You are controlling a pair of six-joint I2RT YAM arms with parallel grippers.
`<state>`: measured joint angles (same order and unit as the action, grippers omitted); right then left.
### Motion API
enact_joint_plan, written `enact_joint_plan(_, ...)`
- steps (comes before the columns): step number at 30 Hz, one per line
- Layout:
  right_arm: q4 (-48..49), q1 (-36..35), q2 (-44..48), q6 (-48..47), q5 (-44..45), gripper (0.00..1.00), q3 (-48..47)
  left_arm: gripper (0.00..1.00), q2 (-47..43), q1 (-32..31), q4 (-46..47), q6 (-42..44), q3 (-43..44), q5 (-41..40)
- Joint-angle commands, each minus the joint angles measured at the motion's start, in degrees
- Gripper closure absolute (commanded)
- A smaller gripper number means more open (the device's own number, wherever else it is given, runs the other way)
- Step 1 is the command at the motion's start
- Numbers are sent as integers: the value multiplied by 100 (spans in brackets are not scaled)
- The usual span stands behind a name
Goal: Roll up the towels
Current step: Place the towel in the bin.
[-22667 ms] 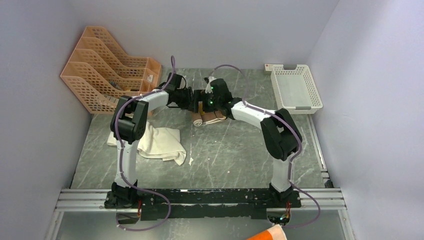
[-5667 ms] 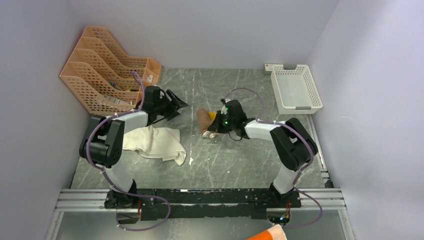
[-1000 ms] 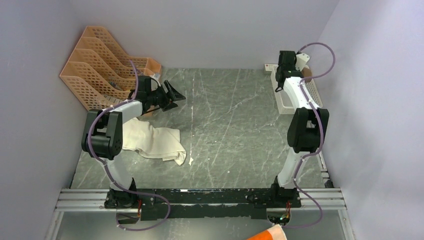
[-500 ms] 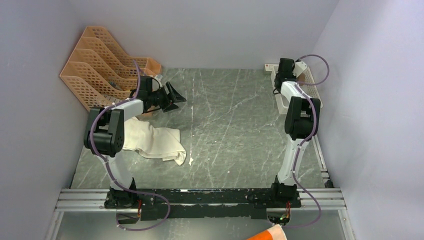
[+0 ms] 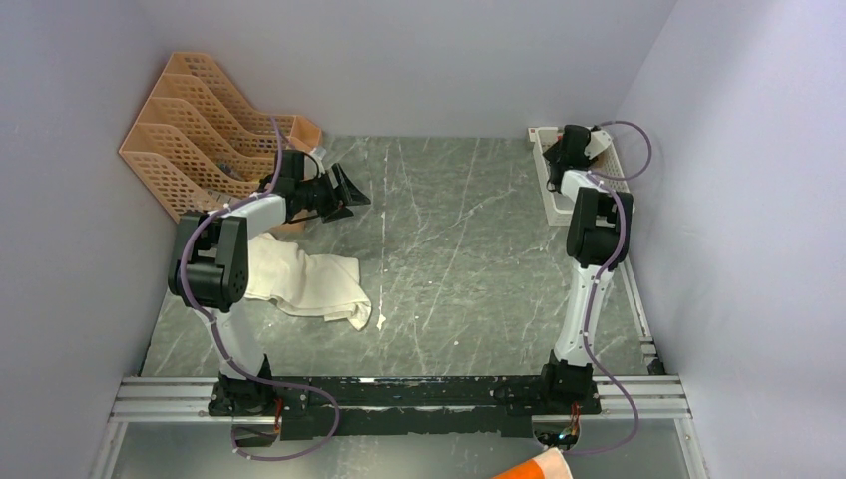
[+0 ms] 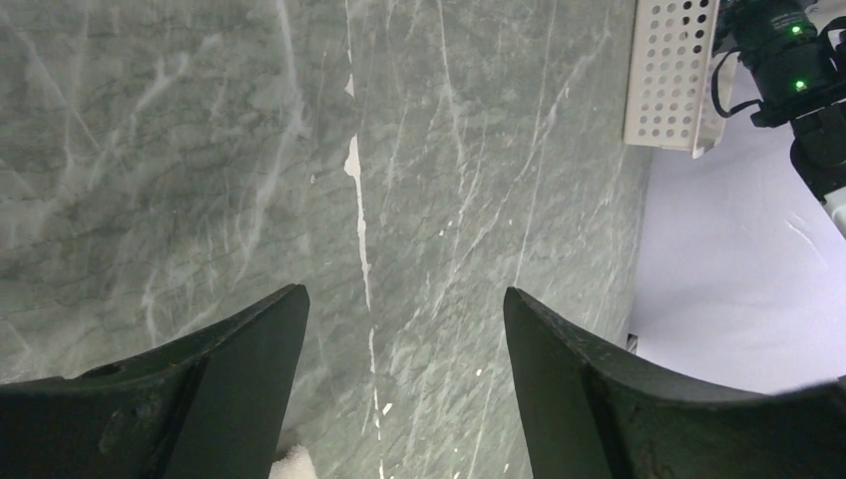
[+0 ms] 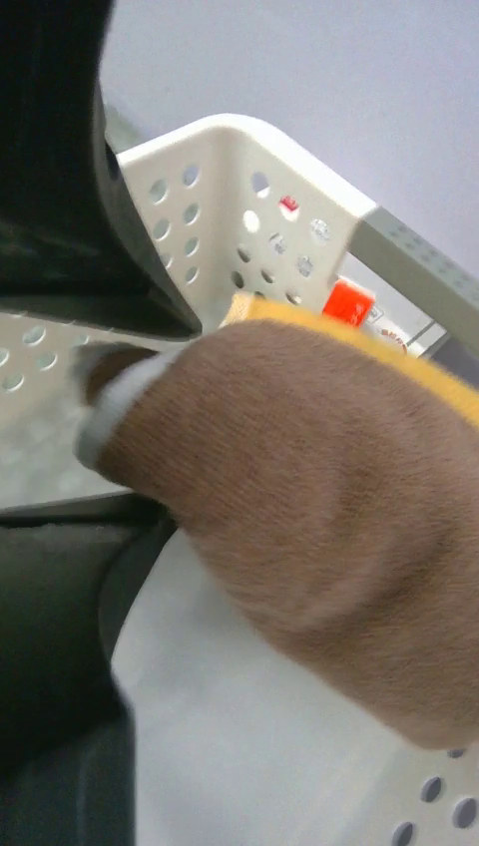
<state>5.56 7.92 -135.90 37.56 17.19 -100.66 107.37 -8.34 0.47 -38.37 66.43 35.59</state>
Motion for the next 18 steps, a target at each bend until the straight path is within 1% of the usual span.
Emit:
enact_joint_plan(1, 1207, -10, 176, 164, -478, 32, 536, 18, -128, 17, -283, 374, 238, -158)
enact_joint_plan(2, 1429, -10, 284, 182, -540, 23, 740, 18, -169, 16, -363, 433, 269, -201)
enact_joint_plan(4, 1940, -17, 569, 209, -642, 11, 1219, 18, -269, 8, -449, 539, 298, -290)
enact_joint_plan(5, 2189, -19, 699, 234, -674, 6, 1467, 18, -333, 8, -467, 580, 293, -323)
enact_joint_plan(7, 2678, -34, 956, 250, -725, 1, 1931, 17, -477, -8, -534, 625, 268, -372)
enact_joint_plan(10, 3186, -58, 1379, 227, -639, 0, 2592, 18, -763, -63, -715, 733, 228, -476)
enact_joint_plan(12, 3350, -54, 1649, 213, -537, 0, 2907, 18, -981, -145, -917, 866, 175, -655)
enact_joint_plan(14, 3220, -63, 1893, 179, -339, 0, 3058, 18, -1223, -224, -1061, 943, 51, -828)
enact_joint_plan(18, 2613, -78, 2316, 162, 100, 0, 3113, 18, -1681, -396, -1277, 942, -367, -1046)
